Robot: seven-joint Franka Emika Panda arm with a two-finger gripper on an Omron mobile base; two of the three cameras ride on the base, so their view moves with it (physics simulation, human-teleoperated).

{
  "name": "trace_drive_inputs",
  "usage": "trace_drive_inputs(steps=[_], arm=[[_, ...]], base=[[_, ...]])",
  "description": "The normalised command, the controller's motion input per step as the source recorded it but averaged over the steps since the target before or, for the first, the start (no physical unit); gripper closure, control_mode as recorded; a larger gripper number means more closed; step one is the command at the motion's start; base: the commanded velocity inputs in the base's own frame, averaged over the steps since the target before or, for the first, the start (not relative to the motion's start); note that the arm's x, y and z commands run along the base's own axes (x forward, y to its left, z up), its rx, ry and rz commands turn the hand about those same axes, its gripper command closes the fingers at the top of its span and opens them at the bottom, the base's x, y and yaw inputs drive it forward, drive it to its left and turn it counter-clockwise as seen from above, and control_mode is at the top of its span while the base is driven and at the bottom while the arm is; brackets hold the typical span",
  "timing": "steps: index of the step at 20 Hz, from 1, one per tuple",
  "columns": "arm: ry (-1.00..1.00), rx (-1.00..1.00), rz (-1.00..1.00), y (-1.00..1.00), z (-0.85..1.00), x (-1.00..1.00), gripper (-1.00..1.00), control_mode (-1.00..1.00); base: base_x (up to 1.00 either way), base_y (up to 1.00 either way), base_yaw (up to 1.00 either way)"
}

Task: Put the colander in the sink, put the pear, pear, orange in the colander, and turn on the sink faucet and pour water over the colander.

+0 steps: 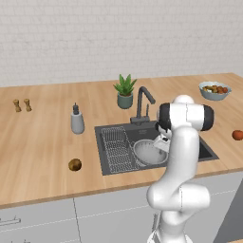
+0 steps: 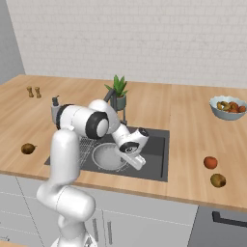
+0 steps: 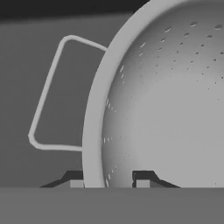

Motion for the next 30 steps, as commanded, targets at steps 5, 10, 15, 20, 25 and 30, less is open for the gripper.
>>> trace_drive_inputs(steps=[5, 10, 15, 20, 25, 30], arm=[[0.00, 0.00, 0.09, 0.00, 0.13, -0.25, 1.00, -1.00], [0.00, 0.00, 0.07, 0.00, 0.17, 0.03, 1.00, -1.00], [0.00, 0.00, 0.05, 0.00, 0.05, -0.03, 1.00, -1.00], [0.01, 0.00, 0.04, 0.04, 0.00, -0.03, -1.00, -1.00], [0.00, 0.00, 0.00, 0.00, 0.00, 0.00, -1.00, -1.00], [0.00, 0.00, 0.00, 0.00, 0.24, 0.00, -1.00, -1.00]], base=[[0.00, 0.00, 0.00], [0.00, 0.00, 0.00], [0.00, 0.00, 0.00], [0.00, 0.00, 0.00], [0.00, 0.00, 0.00], [0.00, 0.00, 0.00]])
